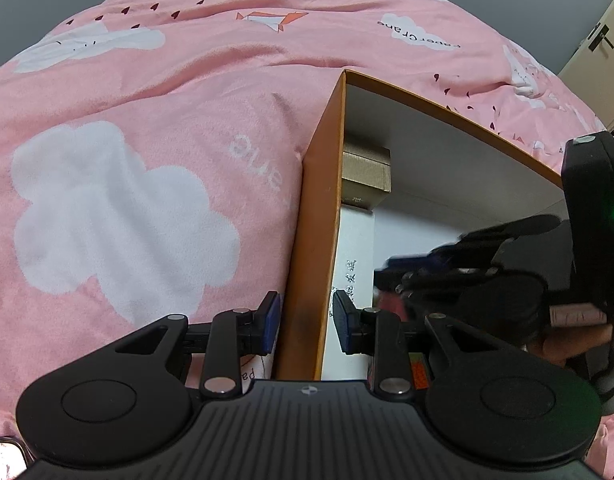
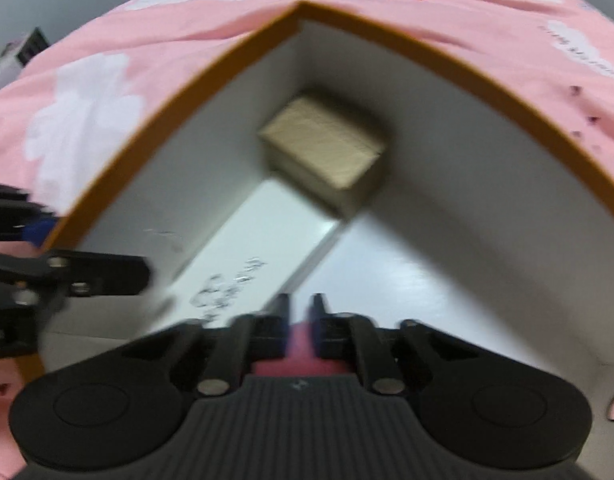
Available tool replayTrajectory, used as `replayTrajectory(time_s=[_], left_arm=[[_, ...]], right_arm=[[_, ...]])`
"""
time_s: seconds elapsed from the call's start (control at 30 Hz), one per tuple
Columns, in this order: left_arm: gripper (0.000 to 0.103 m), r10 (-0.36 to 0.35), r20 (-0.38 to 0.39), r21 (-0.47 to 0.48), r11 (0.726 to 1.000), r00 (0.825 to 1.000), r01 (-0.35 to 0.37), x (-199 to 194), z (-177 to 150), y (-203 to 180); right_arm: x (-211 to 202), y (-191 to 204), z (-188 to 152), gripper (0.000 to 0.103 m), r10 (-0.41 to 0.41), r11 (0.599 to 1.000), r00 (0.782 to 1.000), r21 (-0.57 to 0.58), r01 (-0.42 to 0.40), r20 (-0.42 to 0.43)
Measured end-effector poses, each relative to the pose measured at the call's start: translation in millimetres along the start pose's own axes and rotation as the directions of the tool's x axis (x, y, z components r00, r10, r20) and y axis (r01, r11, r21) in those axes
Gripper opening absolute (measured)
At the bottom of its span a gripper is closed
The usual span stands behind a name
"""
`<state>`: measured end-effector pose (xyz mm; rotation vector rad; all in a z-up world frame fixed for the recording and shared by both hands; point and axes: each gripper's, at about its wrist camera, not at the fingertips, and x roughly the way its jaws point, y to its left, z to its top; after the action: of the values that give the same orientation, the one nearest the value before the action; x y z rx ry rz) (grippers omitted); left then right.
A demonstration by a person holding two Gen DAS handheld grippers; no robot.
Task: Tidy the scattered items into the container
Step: 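Lower both tools into the box and open them to release the items, then withdraw both tools from the box toward the remaining items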
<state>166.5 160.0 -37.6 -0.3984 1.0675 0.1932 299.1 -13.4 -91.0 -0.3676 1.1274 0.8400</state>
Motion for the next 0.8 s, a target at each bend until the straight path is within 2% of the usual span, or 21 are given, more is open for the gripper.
replayTrajectory(time_s=[0.1,0.23,0.5,0.67,0.8], left_arm=[[0.033,0.0,0.002,-0.001,1.0,1.0,0.0,-0.1,0.1,-0.1],[0.033,0.003,0.003,0.0,1.0,1.0,-0.003,-0.8,-0.4,0.0],[0.033,0.003,0.006,0.006,1.0,1.0,-0.003,-3.3,-1.4,-2.5],[0.033,0.025,0.027,0.018,1.0,0.999,-0.025,-9.5,-2.5,-4.9],[0.033,0.051,0.078,0.061,0.997,0.996,-0.056,-20.9,-4.2,-12.5]], right_arm=[[1.3,4.8,-0.8,0.002,-0.028,0.999,1.0,-0.015,0.028,-0.004],[-2.9,-5.8,-4.3,0.004,0.012,1.0,1.0,0.027,-0.012,-0.004],[-10.4,13.6,-12.5,0.004,-0.013,0.989,0.999,-0.145,0.007,-0.042],[-9.9,6.1,-15.5,0.003,-0.002,0.995,1.0,-0.099,-0.001,-0.028],[-23.0,0.4,-17.4,0.006,-0.013,0.997,1.0,-0.078,0.013,-0.004]])
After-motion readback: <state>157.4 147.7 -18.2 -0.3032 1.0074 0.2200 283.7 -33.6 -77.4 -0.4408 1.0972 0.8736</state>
